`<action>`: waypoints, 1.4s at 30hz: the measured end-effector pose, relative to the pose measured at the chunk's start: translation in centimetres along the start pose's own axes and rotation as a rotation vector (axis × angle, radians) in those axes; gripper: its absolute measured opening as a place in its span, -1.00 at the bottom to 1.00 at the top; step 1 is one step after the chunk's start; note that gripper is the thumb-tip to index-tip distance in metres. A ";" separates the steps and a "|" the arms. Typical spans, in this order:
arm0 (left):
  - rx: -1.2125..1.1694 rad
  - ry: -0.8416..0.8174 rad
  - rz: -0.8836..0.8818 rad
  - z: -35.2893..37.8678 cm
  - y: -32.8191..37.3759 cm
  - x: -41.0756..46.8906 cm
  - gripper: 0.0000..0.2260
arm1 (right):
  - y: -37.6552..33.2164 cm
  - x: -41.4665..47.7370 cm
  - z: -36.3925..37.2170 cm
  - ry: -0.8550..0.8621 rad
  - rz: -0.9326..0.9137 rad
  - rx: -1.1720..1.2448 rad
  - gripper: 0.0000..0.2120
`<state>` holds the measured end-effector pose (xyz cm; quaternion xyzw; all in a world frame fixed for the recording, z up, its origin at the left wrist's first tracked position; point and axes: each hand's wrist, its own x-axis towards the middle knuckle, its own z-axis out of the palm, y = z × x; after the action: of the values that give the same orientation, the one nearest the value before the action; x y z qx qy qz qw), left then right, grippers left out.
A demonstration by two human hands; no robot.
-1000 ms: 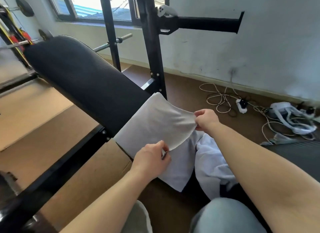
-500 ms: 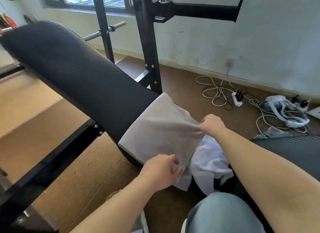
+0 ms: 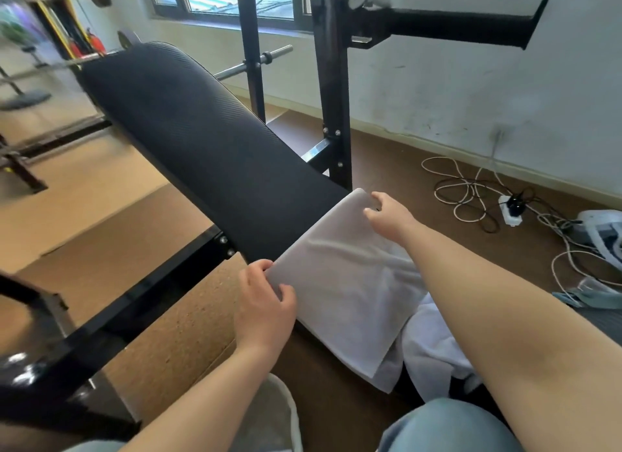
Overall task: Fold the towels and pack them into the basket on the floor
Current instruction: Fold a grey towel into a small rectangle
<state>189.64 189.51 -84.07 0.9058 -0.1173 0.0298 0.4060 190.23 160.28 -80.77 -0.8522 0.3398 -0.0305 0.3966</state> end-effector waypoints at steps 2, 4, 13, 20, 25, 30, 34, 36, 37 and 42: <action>-0.036 0.015 -0.086 -0.1 -0.4 0.4 -0.53 | -0.4 1.0 0.3 -0.022 -0.010 0.028 -0.38; -0.077 -0.012 -0.166 -0.2 -0.8 0.6 -0.51 | -0.7 1.8 0.4 0.002 -0.025 0.031 -0.42; -0.153 -0.058 -0.200 -1.3 -1.6 1.3 -0.75 | -1.8 1.8 -0.3 0.093 -0.066 0.146 -0.82; -0.173 -0.099 -0.137 -2.3 -0.8 1.9 -0.94 | -2.8 -1.0 -2.9 0.032 -0.074 0.390 -0.84; -0.362 -0.067 -0.131 -5.0 0.2 2.3 -0.97 | -4.2 -4.5 -5.4 0.135 -0.145 0.492 -0.83; -0.445 -0.015 0.014 -10.2 1.5 3.7 -0.95 | -6.5 -7.9 -8.8 0.197 -0.165 0.627 -0.90; -0.336 0.078 0.194 -14.5 3.0 4.8 -0.94 | -8.6 -10.8 -11.1 0.196 -0.217 0.714 -0.91; -0.305 0.115 0.236 -16.3 3.8 5.1 -0.93 | -9.8 -12.5 -11.7 0.204 -0.248 0.724 -0.92; -0.311 0.118 0.241 -17.2 4.1 5.1 -0.92 | -10.2 -13.3 -12.0 0.225 -0.255 0.719 -0.93; -0.356 0.172 0.229 -21.3 5.4 4.2 -0.87 | -11.4 -16.3 -12.9 0.240 -0.272 0.701 -0.85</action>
<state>193.35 201.07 -65.26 0.7947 -0.1877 0.1316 0.5620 179.88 166.83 -60.47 -0.6926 0.2369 -0.2964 0.6135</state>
